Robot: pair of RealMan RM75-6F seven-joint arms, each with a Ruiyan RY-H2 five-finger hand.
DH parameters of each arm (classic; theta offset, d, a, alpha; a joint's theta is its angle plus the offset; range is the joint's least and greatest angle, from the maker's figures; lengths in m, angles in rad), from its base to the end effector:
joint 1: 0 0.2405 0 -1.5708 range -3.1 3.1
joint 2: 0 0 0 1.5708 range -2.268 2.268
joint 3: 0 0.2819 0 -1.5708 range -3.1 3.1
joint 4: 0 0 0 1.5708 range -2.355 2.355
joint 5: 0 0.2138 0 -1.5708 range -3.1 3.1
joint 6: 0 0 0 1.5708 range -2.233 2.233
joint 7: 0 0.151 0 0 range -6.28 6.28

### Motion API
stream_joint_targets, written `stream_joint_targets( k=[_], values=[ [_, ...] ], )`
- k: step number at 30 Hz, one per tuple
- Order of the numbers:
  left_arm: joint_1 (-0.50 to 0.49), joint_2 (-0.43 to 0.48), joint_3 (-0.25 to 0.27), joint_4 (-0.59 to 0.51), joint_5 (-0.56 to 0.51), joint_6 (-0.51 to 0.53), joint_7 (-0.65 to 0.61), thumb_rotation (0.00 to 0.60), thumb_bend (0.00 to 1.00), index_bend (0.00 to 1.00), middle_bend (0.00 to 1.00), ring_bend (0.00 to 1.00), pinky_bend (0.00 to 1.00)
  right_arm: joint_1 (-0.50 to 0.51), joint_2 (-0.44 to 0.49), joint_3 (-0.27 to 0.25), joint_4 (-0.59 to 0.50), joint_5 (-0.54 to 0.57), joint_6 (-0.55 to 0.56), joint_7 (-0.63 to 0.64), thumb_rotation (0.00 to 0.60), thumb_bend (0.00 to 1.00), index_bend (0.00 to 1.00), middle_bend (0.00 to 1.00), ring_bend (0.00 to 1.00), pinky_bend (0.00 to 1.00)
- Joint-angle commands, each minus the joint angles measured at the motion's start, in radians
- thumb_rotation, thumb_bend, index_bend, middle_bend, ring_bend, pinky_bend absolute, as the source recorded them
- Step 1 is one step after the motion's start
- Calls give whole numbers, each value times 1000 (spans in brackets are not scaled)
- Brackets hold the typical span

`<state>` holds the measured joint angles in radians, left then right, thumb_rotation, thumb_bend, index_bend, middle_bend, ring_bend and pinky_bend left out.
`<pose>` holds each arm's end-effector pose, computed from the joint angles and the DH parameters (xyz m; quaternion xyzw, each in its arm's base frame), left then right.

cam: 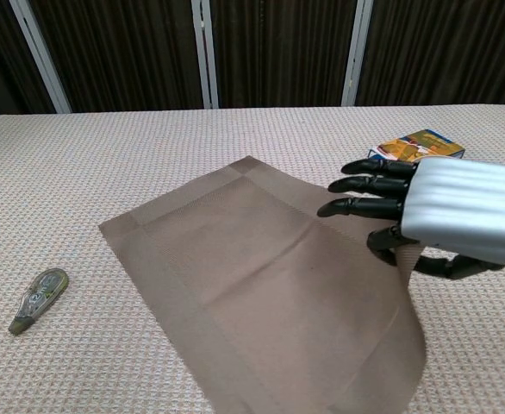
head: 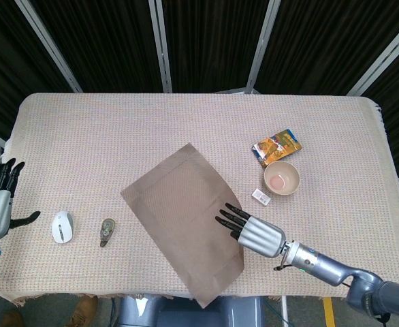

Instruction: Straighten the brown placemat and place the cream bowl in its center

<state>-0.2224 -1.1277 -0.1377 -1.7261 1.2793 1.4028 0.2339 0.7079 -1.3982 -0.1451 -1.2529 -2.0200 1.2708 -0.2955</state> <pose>-0.3069 0.2484 0.1640 -0.5835 -0.3742 -0.3623 0.6231 -0.2049 -0.2942 0.0157 0.8850 0.0629 0.3589 0.2898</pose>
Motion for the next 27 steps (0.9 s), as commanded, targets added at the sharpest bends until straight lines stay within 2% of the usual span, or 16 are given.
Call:
stream_joint_targets(
  k=[1, 3, 8, 10, 16, 17, 18, 19, 20, 21, 23, 27],
  values=[
    [-1, -1, 0, -1, 0, 0, 3, 600, 0, 0, 0, 0, 0, 59, 62, 23, 41, -75, 18, -87, 600, 497, 711, 83, 0, 0],
    [-1, -3, 0, -1, -1, -1, 5, 600, 0, 0, 0, 0, 0, 99, 84, 39, 63, -108, 9, -111, 600, 491, 786, 91, 0, 0],
    [-4, -5, -3, 7, -11, -8, 6, 600, 0, 0, 0, 0, 0, 193, 88, 73, 144, -167, -13, -131, 600, 462, 810, 103, 0, 0],
    [-4, -5, -5, 10, -16, -10, 5, 600, 0, 0, 0, 0, 0, 223, 78, 84, 183, -173, -32, -136, 600, 439, 789, 104, 0, 0],
    [-4, -6, -6, 20, -26, -14, 6, 600, 0, 0, 0, 0, 0, 273, 37, 112, 284, -155, -69, -152, 600, 356, 619, 94, 0, 0],
    [-4, -6, -7, 22, -27, -15, 6, 600, 0, 0, 0, 0, 0, 276, 32, 114, 298, -152, -68, -154, 600, 335, 529, 85, 0, 0],
    [-4, -7, -7, 26, -31, -17, 5, 600, 0, 0, 0, 0, 0, 279, 25, 121, 322, -144, -62, -160, 600, 305, 354, 66, 0, 0],
    [-5, -8, -8, 29, -34, -19, 5, 600, 0, 0, 0, 0, 0, 276, 20, 128, 339, -133, -56, -164, 600, 263, 235, 48, 0, 0],
    [-5, -8, -8, 33, -37, -22, 3, 600, 0, 0, 0, 0, 0, 266, 12, 140, 354, -111, -44, -172, 600, 174, 50, 23, 0, 0],
    [-6, -8, -9, 36, -40, -23, 2, 600, 0, 0, 0, 0, 0, 256, 7, 150, 360, -93, -28, -173, 600, 83, 0, 4, 0, 0],
    [-7, -10, -11, 43, -46, -29, 0, 600, 0, 0, 0, 0, 0, 229, -2, 171, 369, -55, 20, -169, 600, 1, 0, 0, 0, 0],
    [-10, -13, -10, 50, -43, -33, -4, 600, 0, 0, 0, 0, 0, 169, 0, 207, 356, 20, 106, -165, 600, 0, 0, 0, 0, 0]
  ],
)
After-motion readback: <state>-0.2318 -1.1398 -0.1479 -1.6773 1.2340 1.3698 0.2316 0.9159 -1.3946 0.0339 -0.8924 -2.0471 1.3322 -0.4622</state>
